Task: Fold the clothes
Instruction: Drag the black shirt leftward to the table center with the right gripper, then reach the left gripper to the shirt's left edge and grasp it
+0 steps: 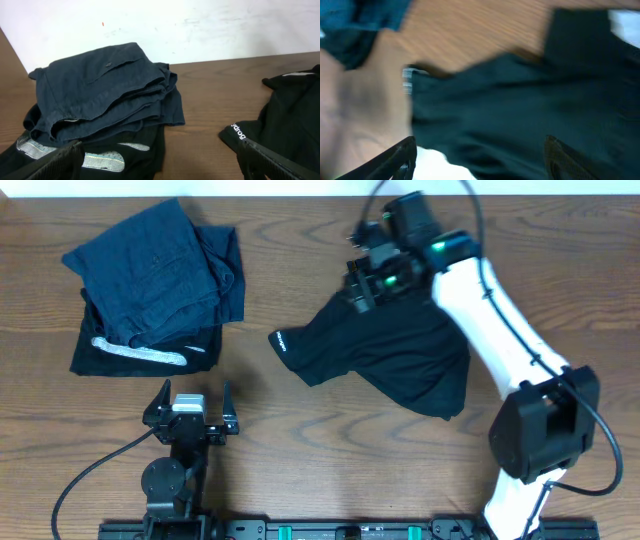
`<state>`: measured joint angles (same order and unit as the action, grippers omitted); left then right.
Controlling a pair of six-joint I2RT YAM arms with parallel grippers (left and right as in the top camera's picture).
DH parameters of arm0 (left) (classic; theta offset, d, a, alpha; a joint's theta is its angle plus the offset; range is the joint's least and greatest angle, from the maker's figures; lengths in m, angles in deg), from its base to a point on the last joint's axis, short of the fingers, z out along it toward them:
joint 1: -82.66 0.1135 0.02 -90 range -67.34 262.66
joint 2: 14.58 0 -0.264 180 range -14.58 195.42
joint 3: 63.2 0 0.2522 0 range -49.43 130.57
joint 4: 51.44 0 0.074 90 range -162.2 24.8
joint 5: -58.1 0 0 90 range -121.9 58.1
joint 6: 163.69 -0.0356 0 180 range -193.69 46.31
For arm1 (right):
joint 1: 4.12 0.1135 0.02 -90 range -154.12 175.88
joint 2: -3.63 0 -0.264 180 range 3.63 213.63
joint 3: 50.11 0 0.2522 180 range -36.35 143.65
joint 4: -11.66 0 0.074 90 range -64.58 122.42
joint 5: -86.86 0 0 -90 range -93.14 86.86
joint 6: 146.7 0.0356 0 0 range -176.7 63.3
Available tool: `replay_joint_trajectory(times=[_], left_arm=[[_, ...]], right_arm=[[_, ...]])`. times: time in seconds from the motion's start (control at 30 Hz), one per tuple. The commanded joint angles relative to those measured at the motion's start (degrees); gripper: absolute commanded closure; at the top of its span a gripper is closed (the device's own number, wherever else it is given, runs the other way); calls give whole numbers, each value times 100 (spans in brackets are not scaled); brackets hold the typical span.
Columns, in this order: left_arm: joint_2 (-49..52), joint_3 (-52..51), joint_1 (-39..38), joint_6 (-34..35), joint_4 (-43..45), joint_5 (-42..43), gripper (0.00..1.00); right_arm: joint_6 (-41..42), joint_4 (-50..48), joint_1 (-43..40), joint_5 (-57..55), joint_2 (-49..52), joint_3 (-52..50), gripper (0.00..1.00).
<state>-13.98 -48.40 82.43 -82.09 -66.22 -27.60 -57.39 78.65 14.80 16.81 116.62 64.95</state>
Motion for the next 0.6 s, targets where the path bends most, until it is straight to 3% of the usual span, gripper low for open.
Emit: replay_joint_trajectory(times=[0.0, 0.13, 0.27, 0.4, 0.57], left_arm=[[-37, -81, -39, -153, 111, 256, 2], [7, -44, -39, -37, 525, 1482, 2], [468, 315, -39, 339, 446, 2090, 2], [1628, 1158, -66, 334, 227, 2411, 2], [3860, 2900, -328, 258, -688, 2424, 2]], right_arm=[[-79, 85, -417, -424, -17, 37, 20], [-330, 129, -927, -452, -17, 37, 20], [-417, 149, -1353, -455, -17, 37, 22], [-415, 188, -1703, -452, -17, 37, 20], [-415, 238, -1967, -455, -15, 35, 18]])
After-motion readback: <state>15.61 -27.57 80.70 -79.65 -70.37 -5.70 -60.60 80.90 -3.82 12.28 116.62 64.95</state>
